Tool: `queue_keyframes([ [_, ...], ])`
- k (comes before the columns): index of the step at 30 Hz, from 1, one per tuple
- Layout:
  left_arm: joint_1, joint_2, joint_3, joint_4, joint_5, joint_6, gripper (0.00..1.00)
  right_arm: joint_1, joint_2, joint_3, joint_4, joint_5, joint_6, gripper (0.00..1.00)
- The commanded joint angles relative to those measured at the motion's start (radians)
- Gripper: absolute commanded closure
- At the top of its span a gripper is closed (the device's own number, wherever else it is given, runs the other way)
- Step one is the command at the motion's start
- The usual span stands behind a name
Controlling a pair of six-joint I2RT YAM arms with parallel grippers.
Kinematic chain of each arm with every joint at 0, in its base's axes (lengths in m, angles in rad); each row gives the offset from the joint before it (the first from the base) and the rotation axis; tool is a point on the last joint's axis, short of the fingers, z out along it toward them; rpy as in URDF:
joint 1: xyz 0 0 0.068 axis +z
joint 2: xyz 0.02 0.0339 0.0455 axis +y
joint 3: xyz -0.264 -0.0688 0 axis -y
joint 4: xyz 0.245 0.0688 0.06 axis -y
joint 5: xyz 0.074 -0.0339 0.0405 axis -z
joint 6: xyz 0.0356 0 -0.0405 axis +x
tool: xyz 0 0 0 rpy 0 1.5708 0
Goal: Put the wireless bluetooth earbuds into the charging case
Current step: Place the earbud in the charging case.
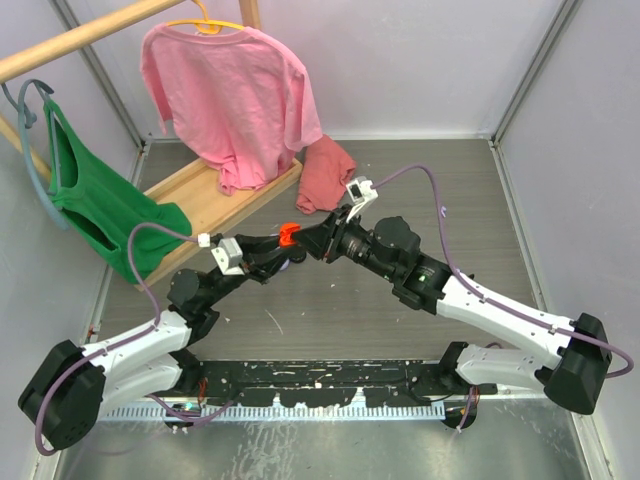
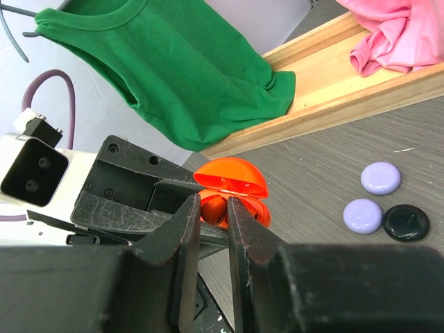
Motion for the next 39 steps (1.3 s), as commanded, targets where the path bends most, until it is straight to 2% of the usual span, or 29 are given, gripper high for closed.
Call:
queue_keyframes([
  [1, -0.002, -0.019, 0.021, 0.150, -0.010, 0.022, 0.96, 0.009, 0.022, 0.035, -0.118, 0.042, 0.001, 0.77],
  [11, -0.003, -0.004, 0.012, 0.146, -0.058, 0.024, 0.96, 0.010, 0.038, 0.047, -0.134, 0.031, 0.002, 0.69],
  [17, -0.002, 0.010, 0.010, 0.127, -0.036, 0.030, 0.96, 0.010, 0.024, 0.040, -0.120, 0.051, 0.000, 0.62],
  [27, -0.003, 0.039, -0.013, 0.119, -0.027, 0.033, 0.96, 0.010, -0.032, 0.096, -0.167, 0.037, -0.099, 0.50],
  [39, -0.003, 0.032, -0.008, 0.119, 0.036, -0.014, 0.97, 0.010, -0.019, 0.161, -0.243, -0.099, -0.248, 0.48],
])
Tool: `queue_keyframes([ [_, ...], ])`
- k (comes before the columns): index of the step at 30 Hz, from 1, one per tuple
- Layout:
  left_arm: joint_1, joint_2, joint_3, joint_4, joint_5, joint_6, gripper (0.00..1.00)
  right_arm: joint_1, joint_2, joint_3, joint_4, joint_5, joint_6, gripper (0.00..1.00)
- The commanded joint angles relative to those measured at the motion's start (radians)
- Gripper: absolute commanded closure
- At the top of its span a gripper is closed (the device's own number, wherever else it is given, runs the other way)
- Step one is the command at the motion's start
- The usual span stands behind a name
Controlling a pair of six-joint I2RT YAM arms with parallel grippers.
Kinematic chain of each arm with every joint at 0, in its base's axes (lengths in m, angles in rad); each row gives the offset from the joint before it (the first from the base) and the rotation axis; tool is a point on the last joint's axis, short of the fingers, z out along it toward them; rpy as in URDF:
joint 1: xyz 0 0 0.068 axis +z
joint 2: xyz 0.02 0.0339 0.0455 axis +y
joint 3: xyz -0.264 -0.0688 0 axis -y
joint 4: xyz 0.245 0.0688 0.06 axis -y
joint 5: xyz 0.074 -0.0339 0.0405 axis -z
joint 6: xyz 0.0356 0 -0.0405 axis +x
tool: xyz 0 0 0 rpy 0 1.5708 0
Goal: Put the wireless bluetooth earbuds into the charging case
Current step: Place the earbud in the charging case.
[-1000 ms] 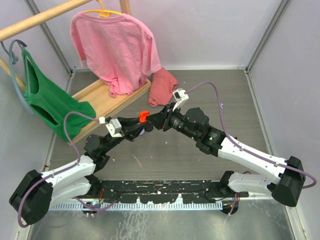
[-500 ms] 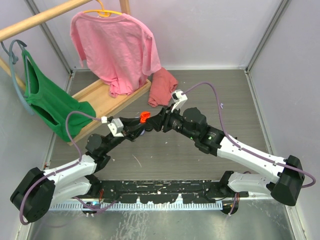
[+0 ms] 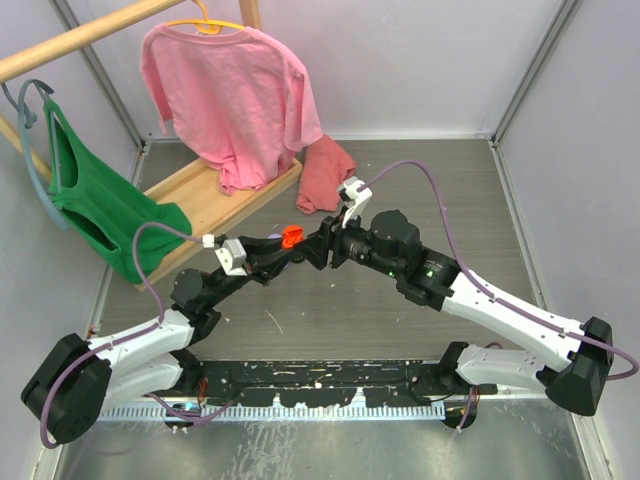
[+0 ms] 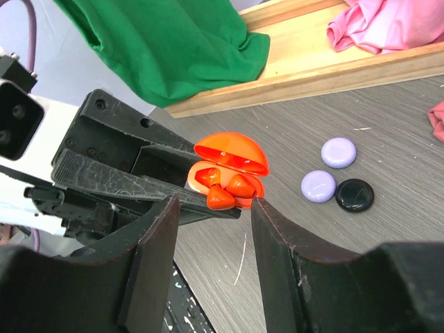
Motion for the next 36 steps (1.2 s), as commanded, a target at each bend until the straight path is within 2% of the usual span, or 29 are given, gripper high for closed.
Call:
queue_keyframes([
  [1, -0.003, -0.013, 0.009, 0.088, 0.046, -0.027, 0.97, 0.006, -0.003, 0.071, -0.001, -0.084, -0.073, 0.48],
  [19, -0.004, -0.013, 0.016, 0.087, 0.044, -0.051, 0.97, 0.005, 0.008, 0.095, -0.050, -0.183, -0.081, 0.49],
  [36, -0.003, 0.017, 0.027, 0.082, 0.100, -0.058, 0.97, 0.005, 0.060, 0.117, 0.011, -0.257, -0.055, 0.49],
])
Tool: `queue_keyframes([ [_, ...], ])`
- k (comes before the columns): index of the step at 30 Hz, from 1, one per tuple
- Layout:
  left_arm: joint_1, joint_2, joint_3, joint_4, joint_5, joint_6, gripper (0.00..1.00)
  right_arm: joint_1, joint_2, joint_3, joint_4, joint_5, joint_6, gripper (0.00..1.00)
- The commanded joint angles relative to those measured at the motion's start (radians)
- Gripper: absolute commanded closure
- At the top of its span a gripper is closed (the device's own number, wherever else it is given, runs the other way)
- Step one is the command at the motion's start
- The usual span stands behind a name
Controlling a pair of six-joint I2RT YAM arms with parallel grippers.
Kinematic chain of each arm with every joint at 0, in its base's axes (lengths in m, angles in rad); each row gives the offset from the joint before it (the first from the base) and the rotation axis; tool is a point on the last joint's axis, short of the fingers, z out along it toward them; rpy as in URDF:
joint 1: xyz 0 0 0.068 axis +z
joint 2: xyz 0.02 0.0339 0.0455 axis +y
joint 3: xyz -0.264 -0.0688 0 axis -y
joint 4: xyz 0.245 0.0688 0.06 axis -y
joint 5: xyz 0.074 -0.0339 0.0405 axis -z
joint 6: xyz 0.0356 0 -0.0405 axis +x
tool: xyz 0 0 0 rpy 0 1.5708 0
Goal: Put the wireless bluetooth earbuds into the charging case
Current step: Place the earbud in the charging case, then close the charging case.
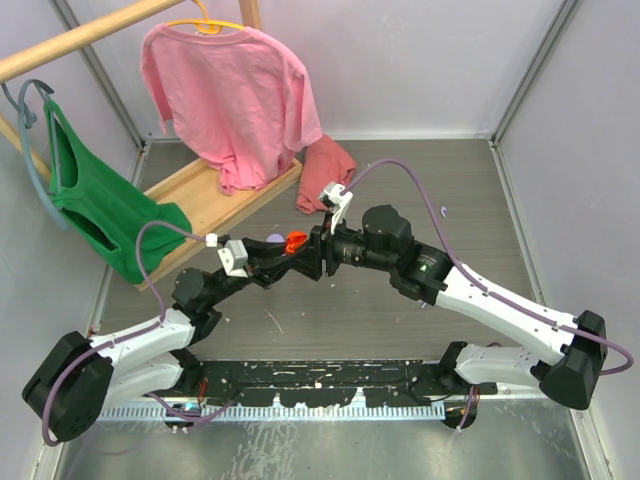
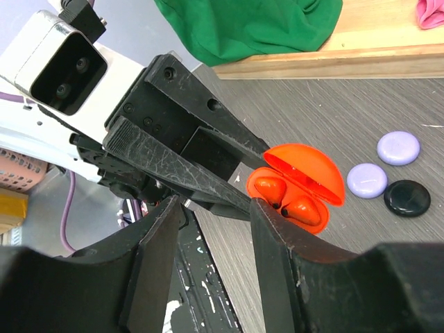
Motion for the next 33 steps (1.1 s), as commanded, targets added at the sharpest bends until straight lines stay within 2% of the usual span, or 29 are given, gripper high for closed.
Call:
queue_keyframes([
  [1, -0.002, 0.008, 0.029, 0.077, 0.038, -0.010, 0.97, 0.006, 0.019, 0.061, 0.071, -0.019, 0.005, 0.49],
  [10, -0.003, -0.012, 0.016, 0.019, 0.011, -0.009, 0.98, 0.006, 0.037, 0.112, 0.013, 0.010, -0.048, 0.48],
  [15, -0.002, -0.030, 0.000, -0.049, 0.004, -0.021, 1.00, 0.004, 0.048, 0.164, -0.091, 0.046, -0.126, 0.39],
  [19, -0.003, -0.042, -0.003, -0.070, 0.061, -0.039, 1.00, -0.008, 0.064, 0.177, -0.139, 0.039, -0.176, 0.33],
  [25, -0.003, -0.055, 0.002, -0.073, 0.139, -0.094, 0.99, -0.038, 0.102, 0.170, -0.157, -0.076, -0.203, 0.25],
  [33, -0.003, -0.057, 0.013, -0.052, 0.189, -0.130, 0.99, -0.104, 0.113, 0.135, -0.148, -0.233, -0.211, 0.23],
])
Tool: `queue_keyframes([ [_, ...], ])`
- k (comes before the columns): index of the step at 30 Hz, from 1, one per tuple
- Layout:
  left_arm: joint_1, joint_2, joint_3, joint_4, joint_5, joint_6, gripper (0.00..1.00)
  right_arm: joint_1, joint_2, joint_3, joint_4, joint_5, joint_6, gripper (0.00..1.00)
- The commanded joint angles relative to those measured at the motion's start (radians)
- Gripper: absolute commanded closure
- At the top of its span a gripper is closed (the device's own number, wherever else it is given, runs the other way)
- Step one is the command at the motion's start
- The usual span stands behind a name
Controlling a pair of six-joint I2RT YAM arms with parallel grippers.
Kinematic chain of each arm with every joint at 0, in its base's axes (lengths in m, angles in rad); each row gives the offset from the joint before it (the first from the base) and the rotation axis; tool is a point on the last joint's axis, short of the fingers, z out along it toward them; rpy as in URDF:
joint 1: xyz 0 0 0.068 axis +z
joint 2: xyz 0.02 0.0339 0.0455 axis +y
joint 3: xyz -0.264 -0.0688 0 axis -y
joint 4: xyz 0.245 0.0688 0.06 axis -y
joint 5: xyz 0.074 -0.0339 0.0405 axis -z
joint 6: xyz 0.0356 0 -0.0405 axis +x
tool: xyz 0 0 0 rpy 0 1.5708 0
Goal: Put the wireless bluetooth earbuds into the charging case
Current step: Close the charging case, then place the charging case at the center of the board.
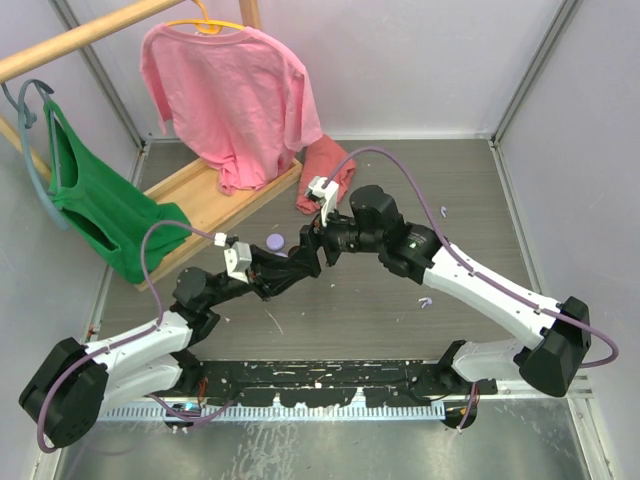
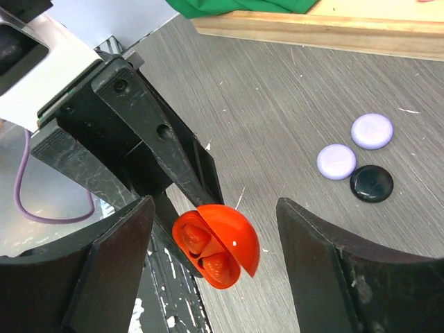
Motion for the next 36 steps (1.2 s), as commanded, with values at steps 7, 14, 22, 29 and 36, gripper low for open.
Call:
queue_keyframes([
  [7, -0.004, -0.020, 0.009, 0.077, -0.037, -0.044, 0.99, -0.049, -0.037, -0.027, 0.014, -0.216, -0.033, 0.23],
  [14, -0.003, -0.010, 0.012, 0.043, -0.092, -0.050, 1.00, -0.053, -0.066, -0.033, -0.009, -0.236, -0.055, 0.24],
  [22, -0.004, -0.006, 0.017, -0.022, -0.132, -0.057, 1.00, -0.063, -0.098, -0.039, -0.039, -0.188, -0.069, 0.24],
  [29, -0.003, -0.010, 0.037, -0.124, -0.133, -0.087, 1.00, -0.064, -0.134, -0.060, -0.053, -0.030, -0.064, 0.23],
  [36, -0.004, -0.022, 0.121, -0.477, -0.182, -0.163, 0.99, -0.066, -0.200, -0.128, -0.066, 0.247, -0.035, 0.23],
])
